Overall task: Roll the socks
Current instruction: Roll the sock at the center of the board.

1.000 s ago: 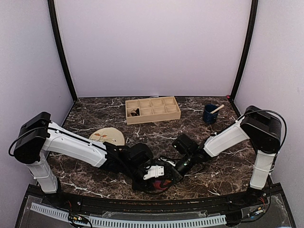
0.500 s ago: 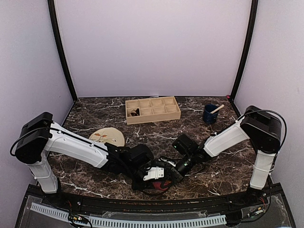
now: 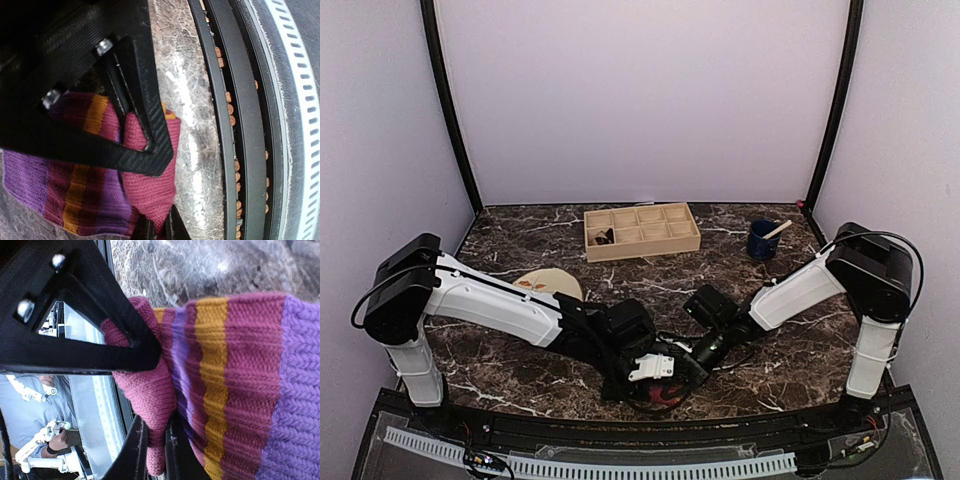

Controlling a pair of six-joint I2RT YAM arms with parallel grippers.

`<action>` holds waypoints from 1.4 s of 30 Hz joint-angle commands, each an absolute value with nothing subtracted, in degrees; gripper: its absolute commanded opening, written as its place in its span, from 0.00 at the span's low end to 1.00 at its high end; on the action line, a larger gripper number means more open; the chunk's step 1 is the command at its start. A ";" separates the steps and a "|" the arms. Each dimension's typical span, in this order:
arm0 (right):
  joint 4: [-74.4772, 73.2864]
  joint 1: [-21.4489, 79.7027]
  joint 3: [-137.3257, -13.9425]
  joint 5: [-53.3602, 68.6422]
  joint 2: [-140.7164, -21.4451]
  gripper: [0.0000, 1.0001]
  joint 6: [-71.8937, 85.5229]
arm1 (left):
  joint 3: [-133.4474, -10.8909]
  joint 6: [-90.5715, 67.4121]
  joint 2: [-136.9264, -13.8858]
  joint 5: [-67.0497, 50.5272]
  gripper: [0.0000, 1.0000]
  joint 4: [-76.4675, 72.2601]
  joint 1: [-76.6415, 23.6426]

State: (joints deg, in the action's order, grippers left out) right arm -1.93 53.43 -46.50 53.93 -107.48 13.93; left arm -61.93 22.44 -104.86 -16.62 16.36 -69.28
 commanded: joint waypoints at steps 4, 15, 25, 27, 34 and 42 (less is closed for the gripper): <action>-5.09 53.09 -45.24 47.64 -107.44 0.01 12.97 | -64.68 21.77 -106.43 -22.85 0.00 19.64 -69.61; 2.03 51.15 -39.92 45.71 -102.18 0.23 18.67 | -65.30 18.34 -107.83 -32.33 0.00 21.18 -65.00; 7.93 48.56 -34.41 44.87 -96.91 0.26 24.22 | -68.06 18.15 -111.85 -37.79 0.00 24.23 -63.72; 9.59 48.10 -32.86 43.62 -95.14 0.26 25.84 | -68.60 18.17 -112.43 -38.61 0.00 24.34 -63.64; 13.86 47.20 -28.58 37.83 -88.60 0.27 29.67 | -70.91 18.21 -115.27 -41.98 0.00 26.23 -62.89; 13.00 47.35 -23.80 25.55 -78.29 0.28 29.00 | -73.70 18.10 -118.47 -46.56 0.00 27.86 -62.04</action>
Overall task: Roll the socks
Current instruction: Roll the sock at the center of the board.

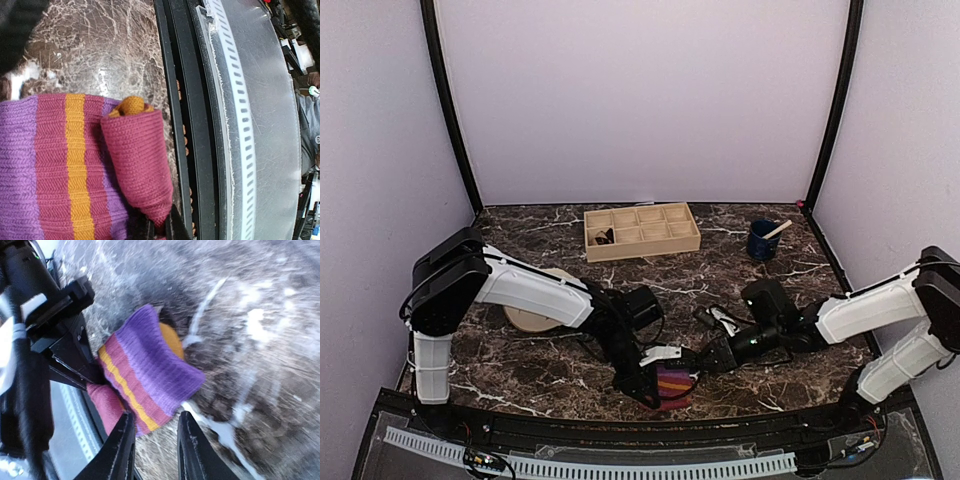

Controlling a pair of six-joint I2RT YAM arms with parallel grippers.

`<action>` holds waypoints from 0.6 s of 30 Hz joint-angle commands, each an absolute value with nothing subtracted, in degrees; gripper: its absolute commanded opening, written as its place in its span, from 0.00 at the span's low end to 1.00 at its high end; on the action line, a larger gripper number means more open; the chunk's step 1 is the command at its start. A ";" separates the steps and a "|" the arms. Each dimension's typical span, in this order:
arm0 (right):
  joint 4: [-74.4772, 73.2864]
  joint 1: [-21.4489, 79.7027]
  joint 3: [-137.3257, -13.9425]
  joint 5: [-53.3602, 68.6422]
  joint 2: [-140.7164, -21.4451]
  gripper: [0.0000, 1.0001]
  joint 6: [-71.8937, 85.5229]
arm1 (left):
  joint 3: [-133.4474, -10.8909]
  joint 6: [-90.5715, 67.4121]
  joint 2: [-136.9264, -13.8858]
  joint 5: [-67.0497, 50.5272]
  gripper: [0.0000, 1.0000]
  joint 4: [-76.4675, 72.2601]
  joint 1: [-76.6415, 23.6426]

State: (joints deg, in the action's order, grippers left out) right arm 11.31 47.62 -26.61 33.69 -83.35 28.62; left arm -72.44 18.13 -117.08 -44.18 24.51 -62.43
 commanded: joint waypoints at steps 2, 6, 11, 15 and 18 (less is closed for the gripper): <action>12.32 47.65 -22.21 21.84 -74.82 0.29 29.09 | -74.29 18.01 -119.09 -47.22 0.00 28.34 -61.65; 9.76 50.01 -20.03 14.42 -69.05 0.29 28.75 | -75.14 18.06 -120.07 -48.23 0.00 29.22 -60.94; 7.09 56.72 -18.81 4.05 -64.61 0.29 27.87 | -75.43 17.14 -120.73 -47.12 0.00 28.34 -60.26; 5.34 62.25 -17.56 -3.48 -61.09 0.29 27.93 | -76.55 16.64 -122.11 -47.00 0.00 28.21 -59.79; 4.24 65.82 -16.70 -7.00 -58.64 0.29 28.08 | -77.69 16.58 -123.29 -47.66 0.00 28.43 -59.53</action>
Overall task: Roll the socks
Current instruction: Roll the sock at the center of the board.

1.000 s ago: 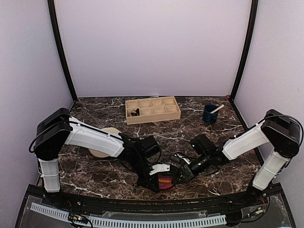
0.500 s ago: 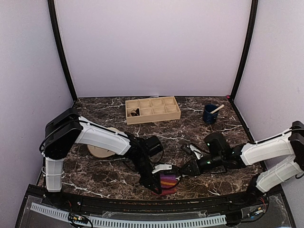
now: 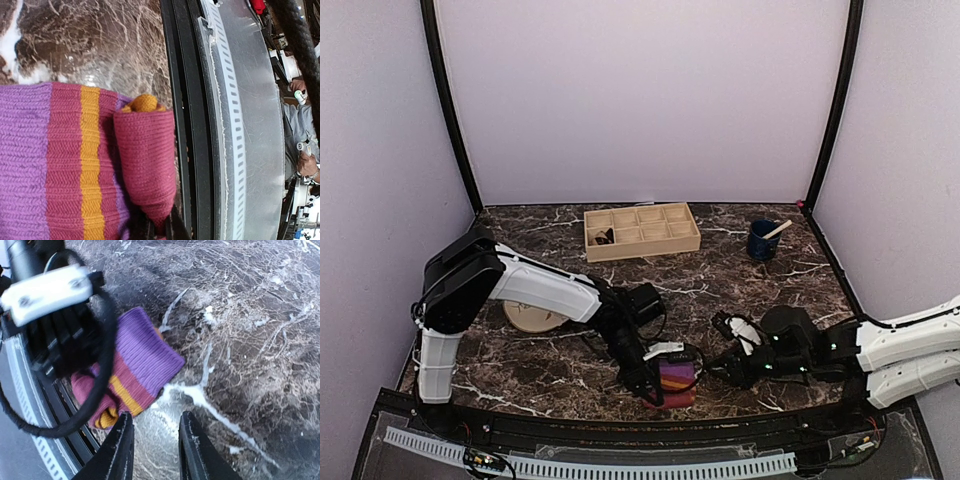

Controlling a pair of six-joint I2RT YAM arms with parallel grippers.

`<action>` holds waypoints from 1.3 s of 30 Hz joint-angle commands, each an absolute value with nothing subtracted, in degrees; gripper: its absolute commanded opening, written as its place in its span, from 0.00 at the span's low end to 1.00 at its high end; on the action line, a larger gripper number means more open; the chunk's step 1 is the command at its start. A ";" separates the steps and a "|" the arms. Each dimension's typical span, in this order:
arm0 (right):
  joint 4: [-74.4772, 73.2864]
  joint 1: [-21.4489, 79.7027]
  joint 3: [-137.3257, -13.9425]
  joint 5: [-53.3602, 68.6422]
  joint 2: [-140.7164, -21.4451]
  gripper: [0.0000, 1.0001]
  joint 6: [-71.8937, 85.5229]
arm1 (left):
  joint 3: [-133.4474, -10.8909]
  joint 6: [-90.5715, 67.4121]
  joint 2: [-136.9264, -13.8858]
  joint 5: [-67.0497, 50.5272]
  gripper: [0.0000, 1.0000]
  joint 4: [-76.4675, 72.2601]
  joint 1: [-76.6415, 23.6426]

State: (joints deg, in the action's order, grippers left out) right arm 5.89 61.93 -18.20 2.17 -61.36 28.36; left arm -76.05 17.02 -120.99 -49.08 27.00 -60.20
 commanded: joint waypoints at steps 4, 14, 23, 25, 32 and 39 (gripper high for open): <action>3.72 71.47 -16.77 -10.86 -58.02 0.30 27.70 | -78.99 16.52 -124.54 -48.28 0.00 28.74 -59.44; 0.78 83.90 -24.03 -21.56 -67.28 0.32 23.85 | -80.68 17.51 -126.00 -48.99 0.00 30.86 -59.07; -2.57 89.06 -31.73 -24.58 -77.61 0.41 17.38 | -81.17 18.09 -126.42 -49.76 0.00 31.51 -58.84; -3.42 89.21 -33.41 -24.91 -79.53 0.46 15.92 | -81.26 18.19 -126.55 -50.13 0.00 31.74 -58.80; -6.19 89.16 -37.18 -26.95 -84.48 0.51 13.96 | -81.81 19.06 -126.61 -50.61 0.00 32.77 -58.73; -8.44 88.28 -39.80 -27.98 -88.47 0.52 14.13 | -82.44 19.56 -126.78 -51.25 0.00 33.68 -58.71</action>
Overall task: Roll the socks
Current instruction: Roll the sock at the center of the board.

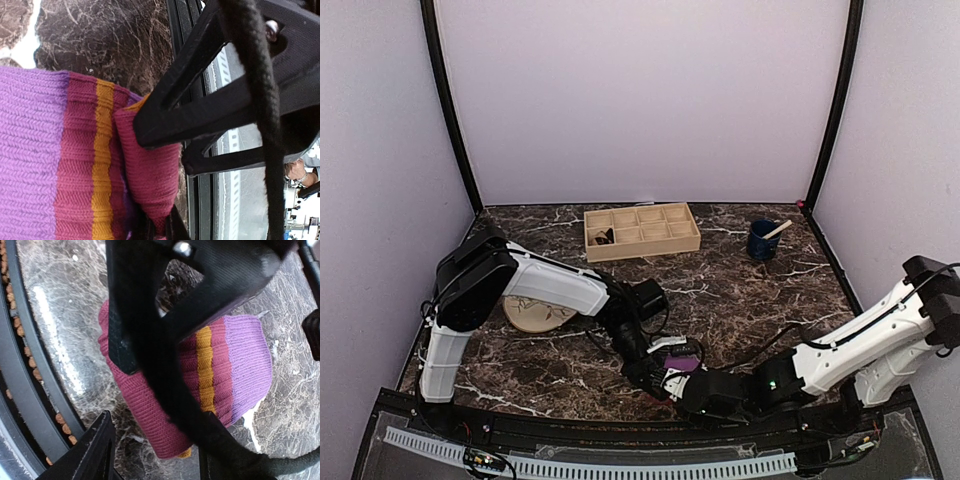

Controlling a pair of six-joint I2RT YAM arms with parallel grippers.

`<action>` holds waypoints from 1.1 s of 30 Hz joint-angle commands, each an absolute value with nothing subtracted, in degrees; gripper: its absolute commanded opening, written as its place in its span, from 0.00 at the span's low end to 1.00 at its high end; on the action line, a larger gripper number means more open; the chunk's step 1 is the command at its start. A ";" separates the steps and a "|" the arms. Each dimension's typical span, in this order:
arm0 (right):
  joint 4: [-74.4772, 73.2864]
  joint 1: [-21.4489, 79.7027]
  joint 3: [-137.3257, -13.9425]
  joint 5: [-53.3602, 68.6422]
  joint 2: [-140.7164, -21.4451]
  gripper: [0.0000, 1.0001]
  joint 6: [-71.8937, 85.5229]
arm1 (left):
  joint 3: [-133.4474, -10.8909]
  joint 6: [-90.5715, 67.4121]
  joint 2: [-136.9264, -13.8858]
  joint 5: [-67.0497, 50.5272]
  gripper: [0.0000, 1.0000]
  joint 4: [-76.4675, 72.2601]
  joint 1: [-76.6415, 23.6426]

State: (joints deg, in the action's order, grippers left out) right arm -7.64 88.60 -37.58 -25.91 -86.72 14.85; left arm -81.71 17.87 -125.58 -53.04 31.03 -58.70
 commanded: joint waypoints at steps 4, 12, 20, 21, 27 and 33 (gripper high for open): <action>-9.09 87.21 -40.36 -28.20 -89.26 0.53 14.32 | -82.42 19.77 -126.78 -51.36 0.00 33.87 -58.71; -10.30 85.09 -41.62 -26.42 -90.87 0.50 14.97 | -82.49 19.75 -126.80 -51.16 0.00 33.91 -58.71; -10.51 83.75 -41.78 -22.16 -92.33 0.30 15.73 | -82.72 19.15 -126.80 -51.27 0.00 33.76 -58.47; -10.50 83.57 -41.80 -21.36 -92.57 0.27 15.61 | -82.71 18.82 -126.70 -51.24 0.00 33.67 -58.33; -10.37 82.82 -42.21 -17.01 -94.02 0.08 15.11 | -81.18 15.39 -125.24 -50.78 0.06 30.36 -56.91; -9.88 82.00 -41.73 -14.53 -93.35 0.04 15.08 | -74.98 9.58 -119.33 -51.68 0.24 21.36 -53.47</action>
State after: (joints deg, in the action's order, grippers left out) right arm -10.33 82.94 -42.11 -19.86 -91.81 15.09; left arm -79.07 14.09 -124.53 -53.98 28.14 -55.86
